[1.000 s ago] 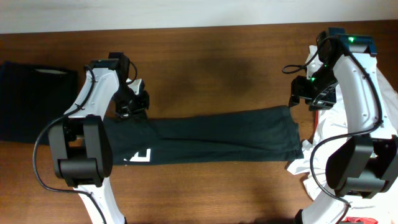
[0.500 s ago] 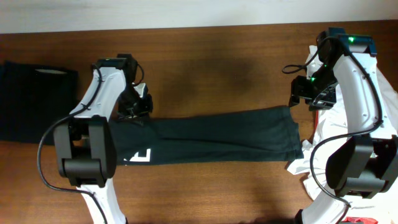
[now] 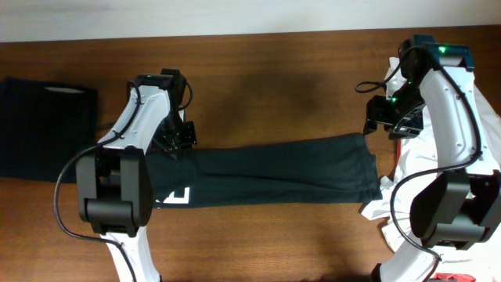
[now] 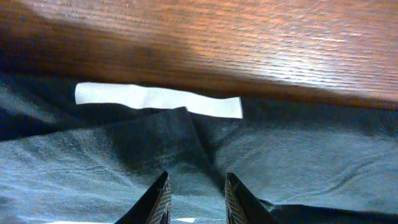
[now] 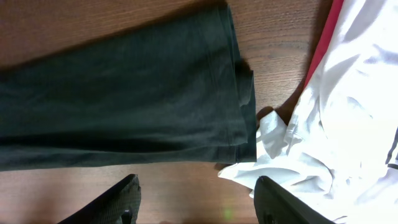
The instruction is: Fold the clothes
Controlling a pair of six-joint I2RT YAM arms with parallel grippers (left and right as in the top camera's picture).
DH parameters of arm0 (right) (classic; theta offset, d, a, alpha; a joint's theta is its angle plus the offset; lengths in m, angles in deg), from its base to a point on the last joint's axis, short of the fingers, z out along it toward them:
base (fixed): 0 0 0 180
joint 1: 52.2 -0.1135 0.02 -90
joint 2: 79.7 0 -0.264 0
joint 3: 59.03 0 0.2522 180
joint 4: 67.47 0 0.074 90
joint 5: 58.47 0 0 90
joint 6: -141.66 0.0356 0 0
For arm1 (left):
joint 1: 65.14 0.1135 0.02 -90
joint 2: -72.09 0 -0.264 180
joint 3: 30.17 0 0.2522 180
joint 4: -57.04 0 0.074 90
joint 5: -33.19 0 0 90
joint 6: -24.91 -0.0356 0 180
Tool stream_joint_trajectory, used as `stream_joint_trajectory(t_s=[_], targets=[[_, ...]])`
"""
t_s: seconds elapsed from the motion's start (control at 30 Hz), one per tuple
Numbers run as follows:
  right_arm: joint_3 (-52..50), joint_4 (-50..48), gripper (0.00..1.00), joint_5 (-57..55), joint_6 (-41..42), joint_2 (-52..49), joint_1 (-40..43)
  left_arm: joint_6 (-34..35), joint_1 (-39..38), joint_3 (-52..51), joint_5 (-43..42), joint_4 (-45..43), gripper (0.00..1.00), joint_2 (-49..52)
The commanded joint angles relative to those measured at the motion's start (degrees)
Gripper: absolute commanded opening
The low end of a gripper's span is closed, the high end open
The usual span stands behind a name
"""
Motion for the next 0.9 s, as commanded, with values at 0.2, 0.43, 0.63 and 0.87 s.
stream_joint_trajectory(t_s=[0.2,0.43,0.63,0.87], targets=[[0.0,0.2,0.62,0.2,-0.6,0.2,-0.1,1.3,-0.7,-1.7,1.2,0.8,0.01,0.8],[0.0,0.2,0.62,0.2,-0.6,0.2,-0.1,-3.9,-0.9,-1.5,-7.6,8.0,0.0,0.8],[0.0,0.2,0.62,0.1,-0.6,0.2,-0.1,-7.6,-1.7,-1.5,-4.7,10.3,0.06,0.8],[0.0,0.2,0.63,-0.4,-0.6,0.2,0.0,-1.6,-0.5,0.3,5.4,1.6,0.21,0.8]])
